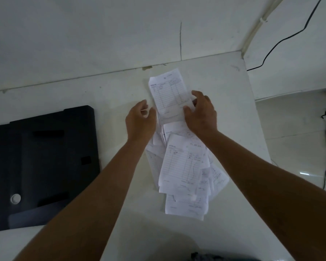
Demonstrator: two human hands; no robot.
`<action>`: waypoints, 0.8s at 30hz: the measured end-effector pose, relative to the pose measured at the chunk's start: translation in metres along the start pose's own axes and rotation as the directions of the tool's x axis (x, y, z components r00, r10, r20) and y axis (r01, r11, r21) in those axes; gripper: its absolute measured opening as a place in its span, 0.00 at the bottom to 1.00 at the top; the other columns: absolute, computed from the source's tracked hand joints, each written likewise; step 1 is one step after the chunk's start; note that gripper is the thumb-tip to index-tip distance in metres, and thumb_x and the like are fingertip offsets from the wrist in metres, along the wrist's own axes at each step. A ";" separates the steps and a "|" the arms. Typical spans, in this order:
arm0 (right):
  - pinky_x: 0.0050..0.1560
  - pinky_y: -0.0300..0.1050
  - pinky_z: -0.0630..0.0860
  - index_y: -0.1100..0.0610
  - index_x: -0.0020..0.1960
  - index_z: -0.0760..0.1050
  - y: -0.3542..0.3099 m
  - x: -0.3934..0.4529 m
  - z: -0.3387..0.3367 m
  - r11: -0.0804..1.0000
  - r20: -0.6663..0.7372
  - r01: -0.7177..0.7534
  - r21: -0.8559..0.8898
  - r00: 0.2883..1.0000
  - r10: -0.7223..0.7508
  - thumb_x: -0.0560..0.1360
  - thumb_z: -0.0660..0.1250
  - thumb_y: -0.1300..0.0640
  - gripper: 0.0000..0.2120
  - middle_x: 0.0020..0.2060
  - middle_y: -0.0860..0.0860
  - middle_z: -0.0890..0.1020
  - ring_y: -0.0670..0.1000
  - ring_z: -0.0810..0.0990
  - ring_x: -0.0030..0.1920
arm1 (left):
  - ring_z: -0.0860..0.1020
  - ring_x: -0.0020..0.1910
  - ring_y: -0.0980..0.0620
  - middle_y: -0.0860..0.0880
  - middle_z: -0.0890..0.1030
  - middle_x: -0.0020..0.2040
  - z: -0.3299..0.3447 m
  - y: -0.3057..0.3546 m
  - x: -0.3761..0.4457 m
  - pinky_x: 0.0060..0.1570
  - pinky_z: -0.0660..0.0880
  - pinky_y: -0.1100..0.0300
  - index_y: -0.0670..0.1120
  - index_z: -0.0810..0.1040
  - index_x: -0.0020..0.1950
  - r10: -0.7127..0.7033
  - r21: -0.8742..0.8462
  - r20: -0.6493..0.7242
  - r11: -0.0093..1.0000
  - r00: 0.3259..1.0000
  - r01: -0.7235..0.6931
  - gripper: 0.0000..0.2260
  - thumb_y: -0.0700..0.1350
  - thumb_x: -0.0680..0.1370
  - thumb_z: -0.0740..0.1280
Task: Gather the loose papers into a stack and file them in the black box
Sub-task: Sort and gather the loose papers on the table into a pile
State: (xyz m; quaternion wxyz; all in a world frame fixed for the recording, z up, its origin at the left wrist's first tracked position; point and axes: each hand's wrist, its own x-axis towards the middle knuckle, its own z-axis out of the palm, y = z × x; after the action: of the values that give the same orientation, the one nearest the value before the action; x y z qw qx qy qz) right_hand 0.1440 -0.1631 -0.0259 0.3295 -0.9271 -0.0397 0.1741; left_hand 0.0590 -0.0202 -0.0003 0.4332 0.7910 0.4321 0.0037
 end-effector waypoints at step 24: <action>0.63 0.57 0.68 0.54 0.74 0.63 0.059 -0.168 0.015 0.979 -0.079 -0.168 -0.117 0.984 0.160 0.81 0.56 0.40 0.27 0.65 0.55 0.71 0.57 0.71 0.64 | 0.81 0.51 0.51 0.51 0.84 0.50 0.016 -0.045 -0.153 0.45 0.72 0.68 0.47 0.83 0.56 -0.128 -0.036 0.035 0.991 0.991 0.129 0.10 0.47 0.79 0.65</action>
State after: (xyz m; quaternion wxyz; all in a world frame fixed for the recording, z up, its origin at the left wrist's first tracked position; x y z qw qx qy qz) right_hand -0.0204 -0.2319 -0.0239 0.2575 -0.9512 0.0377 0.1659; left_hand -0.0615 -0.1245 0.0149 0.4544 0.7532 0.4748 -0.0291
